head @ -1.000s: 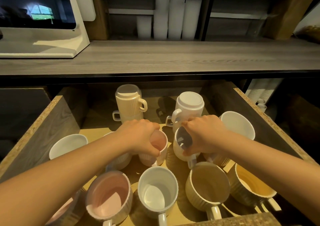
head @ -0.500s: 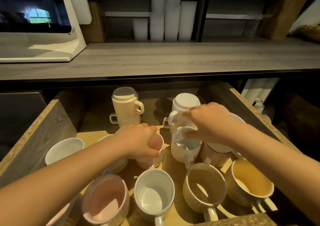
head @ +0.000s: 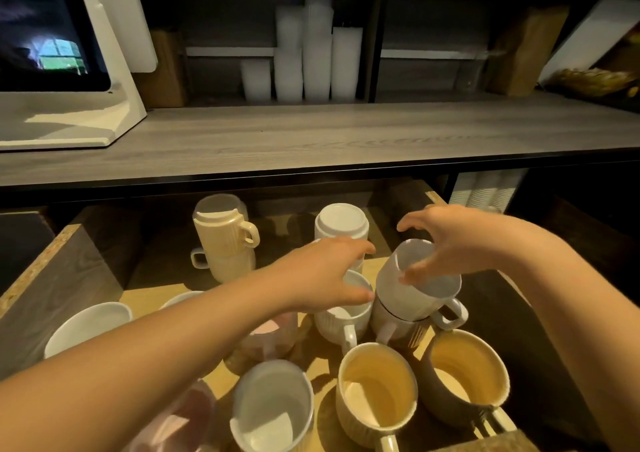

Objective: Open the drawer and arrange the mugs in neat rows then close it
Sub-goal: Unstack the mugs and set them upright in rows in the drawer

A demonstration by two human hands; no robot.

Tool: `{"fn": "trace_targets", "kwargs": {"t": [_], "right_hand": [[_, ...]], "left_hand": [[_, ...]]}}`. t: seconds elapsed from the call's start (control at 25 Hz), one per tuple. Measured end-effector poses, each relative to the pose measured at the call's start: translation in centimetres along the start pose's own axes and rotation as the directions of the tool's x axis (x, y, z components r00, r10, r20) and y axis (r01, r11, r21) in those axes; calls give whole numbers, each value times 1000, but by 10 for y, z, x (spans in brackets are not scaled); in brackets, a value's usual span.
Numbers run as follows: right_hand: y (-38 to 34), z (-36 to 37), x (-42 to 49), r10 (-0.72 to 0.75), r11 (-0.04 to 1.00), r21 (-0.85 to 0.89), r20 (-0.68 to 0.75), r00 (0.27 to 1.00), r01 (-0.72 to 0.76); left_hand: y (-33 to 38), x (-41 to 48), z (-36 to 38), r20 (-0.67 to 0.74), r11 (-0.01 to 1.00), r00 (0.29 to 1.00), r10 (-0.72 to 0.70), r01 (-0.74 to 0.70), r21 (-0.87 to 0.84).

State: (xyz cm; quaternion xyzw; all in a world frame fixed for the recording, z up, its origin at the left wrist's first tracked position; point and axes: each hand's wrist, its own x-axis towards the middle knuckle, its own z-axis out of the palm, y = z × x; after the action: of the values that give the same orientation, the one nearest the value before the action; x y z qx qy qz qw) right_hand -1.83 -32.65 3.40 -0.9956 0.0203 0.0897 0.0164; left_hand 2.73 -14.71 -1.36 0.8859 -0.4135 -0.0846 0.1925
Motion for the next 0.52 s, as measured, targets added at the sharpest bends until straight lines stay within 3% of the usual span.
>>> {"fn": "trace_targets", "kwargs": {"t": [0.08, 0.2, 0.4, 0.52], "right_hand": [[-2, 2, -4, 5, 999, -32, 111, 994, -1], [-7, 11, 1, -3, 995, -97, 141, 990, 17], [-2, 6, 1, 4, 998, 65, 38, 999, -6], [3, -3, 1, -25, 980, 194, -125, 992, 49]], "left_hand": [[6, 9, 11, 41, 998, 999, 6, -4, -56], [8, 17, 26, 63, 992, 998, 14, -6, -128], [3, 18, 30, 16, 966, 999, 44, -39, -256], [1, 13, 19, -95, 946, 995, 37, -65, -318]]}}
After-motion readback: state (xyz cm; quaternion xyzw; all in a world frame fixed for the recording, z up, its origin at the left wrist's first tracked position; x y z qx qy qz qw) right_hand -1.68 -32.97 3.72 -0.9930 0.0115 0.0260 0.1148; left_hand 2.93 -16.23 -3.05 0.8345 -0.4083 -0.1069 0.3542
